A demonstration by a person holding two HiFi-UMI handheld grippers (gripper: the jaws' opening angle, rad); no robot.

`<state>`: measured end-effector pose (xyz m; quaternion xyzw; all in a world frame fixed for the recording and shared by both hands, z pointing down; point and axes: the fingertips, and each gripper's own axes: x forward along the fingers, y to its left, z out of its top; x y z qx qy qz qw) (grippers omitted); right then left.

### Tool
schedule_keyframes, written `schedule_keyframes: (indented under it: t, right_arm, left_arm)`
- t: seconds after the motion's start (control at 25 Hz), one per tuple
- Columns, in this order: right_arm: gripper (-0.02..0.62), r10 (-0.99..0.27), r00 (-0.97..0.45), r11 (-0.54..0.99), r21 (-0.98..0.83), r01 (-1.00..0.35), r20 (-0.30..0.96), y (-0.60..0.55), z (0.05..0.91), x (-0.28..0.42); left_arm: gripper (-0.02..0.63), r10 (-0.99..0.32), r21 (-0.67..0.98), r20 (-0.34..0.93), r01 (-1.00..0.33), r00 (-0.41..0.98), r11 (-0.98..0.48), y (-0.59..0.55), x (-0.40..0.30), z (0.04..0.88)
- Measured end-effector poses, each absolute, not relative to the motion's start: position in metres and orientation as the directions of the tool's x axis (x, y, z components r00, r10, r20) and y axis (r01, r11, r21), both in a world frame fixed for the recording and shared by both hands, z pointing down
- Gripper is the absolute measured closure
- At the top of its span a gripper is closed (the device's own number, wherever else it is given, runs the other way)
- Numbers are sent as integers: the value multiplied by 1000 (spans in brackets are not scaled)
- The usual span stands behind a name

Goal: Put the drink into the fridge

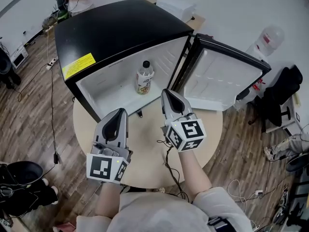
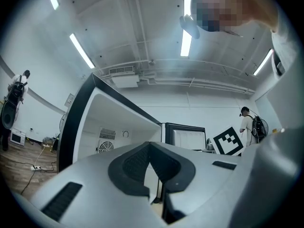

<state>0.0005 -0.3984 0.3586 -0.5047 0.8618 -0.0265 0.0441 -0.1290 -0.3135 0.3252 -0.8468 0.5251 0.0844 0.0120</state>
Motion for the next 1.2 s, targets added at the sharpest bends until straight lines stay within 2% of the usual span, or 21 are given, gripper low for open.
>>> schedule_keyframes:
  t: [0.76,1.2]
  right_arm:
    - [584,-876,-463,468,-8,-884,-138,-297,305,55]
    - [584,-892,-430,434,6,-901,-140,-249,308,87]
  left_arm:
    - [598,-878,20,-216,-897,427,-441,-261,-99,289]
    - [598,-878,3,-237,-903,416,-429,-228,-86,281]
